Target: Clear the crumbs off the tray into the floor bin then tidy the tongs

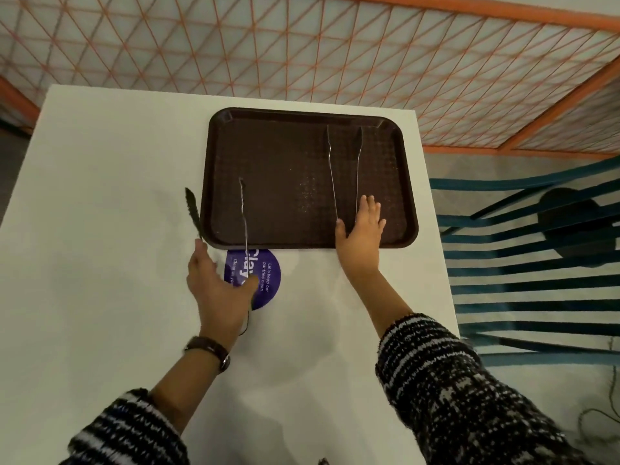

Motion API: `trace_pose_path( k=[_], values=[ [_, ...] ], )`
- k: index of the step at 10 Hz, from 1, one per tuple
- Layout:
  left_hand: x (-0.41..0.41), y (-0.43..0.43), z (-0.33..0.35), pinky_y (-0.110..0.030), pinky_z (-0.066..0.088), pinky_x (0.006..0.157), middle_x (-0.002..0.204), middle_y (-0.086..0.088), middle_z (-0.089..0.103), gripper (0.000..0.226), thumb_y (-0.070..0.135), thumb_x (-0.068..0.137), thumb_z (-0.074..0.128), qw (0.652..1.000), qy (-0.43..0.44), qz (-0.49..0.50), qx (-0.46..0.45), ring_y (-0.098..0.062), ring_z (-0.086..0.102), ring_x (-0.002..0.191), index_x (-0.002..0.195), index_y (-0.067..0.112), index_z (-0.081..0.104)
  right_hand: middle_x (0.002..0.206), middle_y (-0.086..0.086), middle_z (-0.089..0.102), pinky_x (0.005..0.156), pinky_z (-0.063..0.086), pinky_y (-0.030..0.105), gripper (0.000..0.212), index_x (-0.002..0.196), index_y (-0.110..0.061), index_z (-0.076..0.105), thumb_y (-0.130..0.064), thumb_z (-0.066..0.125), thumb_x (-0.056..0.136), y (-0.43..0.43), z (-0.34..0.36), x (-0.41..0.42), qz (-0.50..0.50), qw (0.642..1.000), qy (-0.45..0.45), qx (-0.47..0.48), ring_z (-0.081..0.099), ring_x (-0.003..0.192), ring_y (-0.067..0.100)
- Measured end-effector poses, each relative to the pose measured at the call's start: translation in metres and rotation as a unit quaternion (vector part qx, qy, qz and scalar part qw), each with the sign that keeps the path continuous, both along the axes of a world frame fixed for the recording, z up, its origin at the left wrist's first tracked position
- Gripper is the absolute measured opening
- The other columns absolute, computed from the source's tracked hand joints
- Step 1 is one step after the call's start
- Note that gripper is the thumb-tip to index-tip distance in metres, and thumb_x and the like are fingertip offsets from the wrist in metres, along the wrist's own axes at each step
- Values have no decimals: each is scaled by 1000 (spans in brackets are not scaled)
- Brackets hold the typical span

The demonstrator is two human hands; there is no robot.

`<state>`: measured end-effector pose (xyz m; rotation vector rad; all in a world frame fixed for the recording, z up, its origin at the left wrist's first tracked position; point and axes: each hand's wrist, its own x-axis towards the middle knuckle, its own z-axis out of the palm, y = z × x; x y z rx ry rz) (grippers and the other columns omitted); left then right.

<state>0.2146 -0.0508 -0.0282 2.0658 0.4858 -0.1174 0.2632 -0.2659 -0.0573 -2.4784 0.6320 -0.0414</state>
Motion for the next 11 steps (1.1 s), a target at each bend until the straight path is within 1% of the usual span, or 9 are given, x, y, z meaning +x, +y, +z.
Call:
trace_pose_path(
  k=[1,2,3,4,5,6,7,9,11],
  values=[
    [28,-17,-6,-40,42,103,144,-7,37,101,14,63,83,999,-25,-34,18,-28,41,130,145,17,24,158,6,14,117,-4,37,61,148,-11,20,-27,46,96,-5,-2,-31,8,1000,6,-8,1,147,22],
    [55,-36,-12,-50,38,107,147,-6,30,106,21,64,81,997,-32,-63,16,-30,36,131,147,17,16,158,4,14,117,-5,36,61,148,-14,22,-31,47,95,-9,-6,-54,10,999,20,-24,3,147,22],
    [87,-57,-15,-47,32,112,149,-8,28,106,23,65,78,996,-39,-82,23,-29,29,134,149,15,13,159,2,12,116,-5,35,60,148,-18,22,-34,46,95,-14,-7,-67,-2,999,36,-25,3,147,21],
    [118,-72,-17,-42,25,113,153,-11,22,104,20,69,77,994,-42,-97,41,-32,20,138,149,11,10,159,1,12,116,-5,35,59,147,-20,24,-32,48,95,-21,-7,-73,-8,999,39,-20,3,147,21],
    [141,-80,-24,-41,21,114,154,-10,19,103,21,72,76,993,-39,-99,54,-33,15,141,149,12,8,159,0,11,116,-4,35,59,147,-22,25,-32,49,94,-28,-6,-75,-7,998,47,-29,4,147,21],
    [153,-80,-35,-43,19,115,154,-12,20,104,24,71,76,992,-28,-97,79,-34,16,141,149,10,8,159,0,9,116,-5,35,59,147,-23,23,-32,48,94,-32,-5,-77,9,998,54,-38,4,147,21],
    [153,-78,-46,-41,18,117,153,-13,22,104,26,70,76,990,-26,-99,102,-32,17,141,149,7,9,159,1,10,117,-5,35,58,147,-22,23,-32,46,95,-34,-7,-81,23,997,56,-41,4,147,21],
    [150,-81,-50,-37,14,117,155,-12,17,105,26,72,75,989,-24,-108,101,-29,13,142,149,6,6,160,0,6,114,-12,31,57,148,-23,21,-35,41,96,-35,-9,-82,54,995,69,-43,0,148,19],
    [148,-80,-40,-37,15,116,157,-12,10,104,29,74,73,985,-15,-128,111,-30,11,143,149,6,4,160,0,5,115,-11,35,58,148,-23,20,-35,42,96,-32,-3,-79,63,994,76,-40,-1,148,20]
  ],
)
